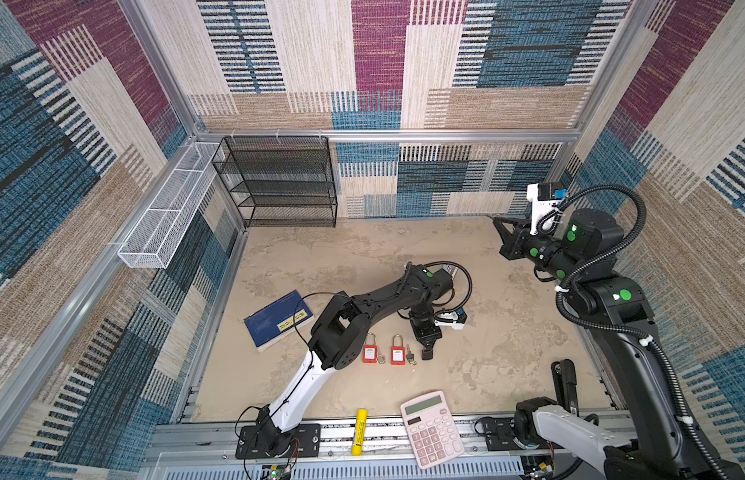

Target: Lock with the key

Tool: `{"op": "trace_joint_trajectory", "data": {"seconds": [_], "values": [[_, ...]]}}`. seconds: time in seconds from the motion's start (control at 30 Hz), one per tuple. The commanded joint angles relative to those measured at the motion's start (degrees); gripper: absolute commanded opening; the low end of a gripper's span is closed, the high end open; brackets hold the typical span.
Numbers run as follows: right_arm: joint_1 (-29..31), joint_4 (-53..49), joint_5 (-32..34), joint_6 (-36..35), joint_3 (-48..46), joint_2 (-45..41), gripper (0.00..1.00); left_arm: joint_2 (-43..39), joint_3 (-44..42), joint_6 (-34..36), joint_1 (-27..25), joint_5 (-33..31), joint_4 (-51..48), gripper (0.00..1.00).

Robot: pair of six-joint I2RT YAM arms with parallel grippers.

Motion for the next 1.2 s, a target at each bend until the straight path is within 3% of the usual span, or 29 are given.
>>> {"op": "trace_joint_trajectory", "data": {"seconds": [0.0, 0.6, 0.97, 1.17], "values": [[0.0, 1.78, -0.31, -0.51, -0.08, -0.14, 0.0, 0.44, 0.14, 0.15, -0.02, -0.4, -0.68, 0.12], [0.0, 1.87, -0.79, -0.48, -0.3, -0.18, 0.0, 0.07, 1.63, -0.17, -0.03, -1.55, -0.67, 0.34], [0.0, 1.07, -1.4, 1.56, -0.23, -1.91, 0.0, -3.67, 1.41, -2.01, 0.23, -2.61, 0.0, 0.35], [-0.03, 2.74, -2.72, 4.67, -4.48, -3.54, 0.0, -12.28, -6.49, -5.74, 2.63, -3.99, 8.68, 0.35]]}}
